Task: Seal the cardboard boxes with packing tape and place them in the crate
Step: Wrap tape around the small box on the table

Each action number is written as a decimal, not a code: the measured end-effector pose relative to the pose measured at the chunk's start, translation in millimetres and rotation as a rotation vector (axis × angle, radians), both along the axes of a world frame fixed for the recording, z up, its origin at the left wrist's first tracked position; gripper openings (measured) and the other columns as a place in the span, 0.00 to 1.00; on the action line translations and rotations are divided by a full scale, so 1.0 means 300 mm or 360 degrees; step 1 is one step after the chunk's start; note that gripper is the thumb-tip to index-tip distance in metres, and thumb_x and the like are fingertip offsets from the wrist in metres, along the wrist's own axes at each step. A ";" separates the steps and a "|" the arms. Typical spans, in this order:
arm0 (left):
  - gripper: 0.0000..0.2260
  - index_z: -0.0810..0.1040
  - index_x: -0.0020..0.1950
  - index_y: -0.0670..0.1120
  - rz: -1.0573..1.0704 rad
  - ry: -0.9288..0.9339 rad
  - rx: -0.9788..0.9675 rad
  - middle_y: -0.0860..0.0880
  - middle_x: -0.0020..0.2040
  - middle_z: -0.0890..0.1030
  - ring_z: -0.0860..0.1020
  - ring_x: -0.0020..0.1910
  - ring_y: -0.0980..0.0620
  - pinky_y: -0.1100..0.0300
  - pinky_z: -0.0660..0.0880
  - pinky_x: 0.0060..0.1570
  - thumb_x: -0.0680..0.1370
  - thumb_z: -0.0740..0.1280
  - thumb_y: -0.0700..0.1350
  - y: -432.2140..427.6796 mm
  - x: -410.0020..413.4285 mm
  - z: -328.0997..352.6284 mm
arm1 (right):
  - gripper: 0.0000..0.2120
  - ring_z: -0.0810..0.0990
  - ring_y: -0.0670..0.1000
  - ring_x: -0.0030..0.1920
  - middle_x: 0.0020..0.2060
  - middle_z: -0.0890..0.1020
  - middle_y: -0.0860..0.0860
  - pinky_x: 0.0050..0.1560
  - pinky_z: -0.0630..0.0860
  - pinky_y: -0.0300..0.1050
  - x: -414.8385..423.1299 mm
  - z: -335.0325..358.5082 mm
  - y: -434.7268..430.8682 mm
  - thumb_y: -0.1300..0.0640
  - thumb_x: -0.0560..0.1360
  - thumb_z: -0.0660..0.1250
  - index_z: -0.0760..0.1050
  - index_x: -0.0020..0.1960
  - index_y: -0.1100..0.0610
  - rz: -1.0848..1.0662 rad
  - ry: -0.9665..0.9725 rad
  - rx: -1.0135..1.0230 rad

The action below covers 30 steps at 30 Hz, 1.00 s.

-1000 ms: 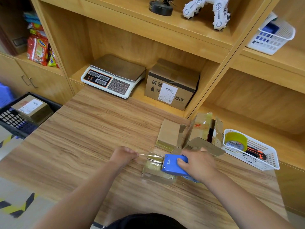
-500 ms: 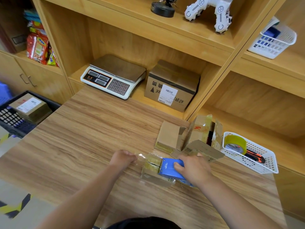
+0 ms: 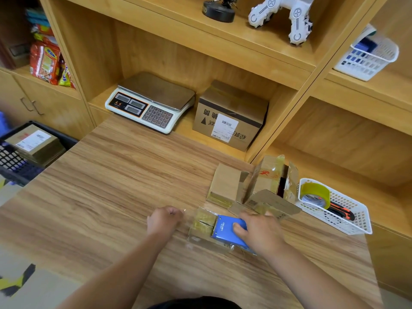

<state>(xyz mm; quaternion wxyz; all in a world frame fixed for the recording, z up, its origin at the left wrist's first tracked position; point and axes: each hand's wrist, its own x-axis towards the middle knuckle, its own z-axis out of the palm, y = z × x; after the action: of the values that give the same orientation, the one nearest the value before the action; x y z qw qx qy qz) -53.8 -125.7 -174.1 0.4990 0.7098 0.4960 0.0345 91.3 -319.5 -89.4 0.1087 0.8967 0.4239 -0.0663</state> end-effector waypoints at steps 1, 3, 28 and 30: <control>0.10 0.81 0.34 0.51 -0.0012 0.0038 -0.0017 0.57 0.30 0.80 0.75 0.35 0.59 0.53 0.68 0.62 0.74 0.68 0.49 -0.004 0.003 -0.006 | 0.10 0.65 0.50 0.29 0.29 0.72 0.49 0.45 0.59 0.44 -0.001 0.000 0.000 0.43 0.76 0.50 0.64 0.43 0.48 -0.0002 0.0003 0.0003; 0.10 0.80 0.34 0.50 -0.0042 0.0080 -0.0042 0.57 0.30 0.79 0.74 0.35 0.59 0.54 0.68 0.61 0.75 0.67 0.48 -0.015 0.011 -0.018 | 0.10 0.63 0.48 0.27 0.28 0.71 0.49 0.46 0.59 0.44 -0.001 0.001 0.001 0.43 0.76 0.50 0.63 0.43 0.48 -0.0002 0.0010 0.0007; 0.15 0.74 0.66 0.42 0.0311 -0.0734 -0.0722 0.48 0.64 0.77 0.73 0.64 0.55 0.66 0.65 0.64 0.81 0.58 0.37 -0.156 0.027 -0.054 | 0.10 0.60 0.46 0.26 0.26 0.68 0.49 0.43 0.54 0.44 -0.014 -0.026 -0.020 0.43 0.77 0.51 0.63 0.45 0.48 -0.0051 -0.0038 0.0037; 0.19 0.66 0.72 0.43 0.0128 -0.0751 -0.0859 0.51 0.71 0.69 0.67 0.68 0.58 0.65 0.59 0.68 0.81 0.56 0.37 -0.188 0.036 -0.046 | 0.10 0.60 0.47 0.26 0.26 0.67 0.48 0.43 0.55 0.44 -0.012 -0.026 -0.019 0.43 0.77 0.51 0.63 0.45 0.48 -0.0044 -0.0017 0.0047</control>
<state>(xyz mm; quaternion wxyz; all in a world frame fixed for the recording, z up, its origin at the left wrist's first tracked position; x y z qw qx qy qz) -43.0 -182.2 -187.9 0.7674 0.5050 0.3858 0.0847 87.7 -325.3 -97.0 0.0967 0.9044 0.4117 -0.0566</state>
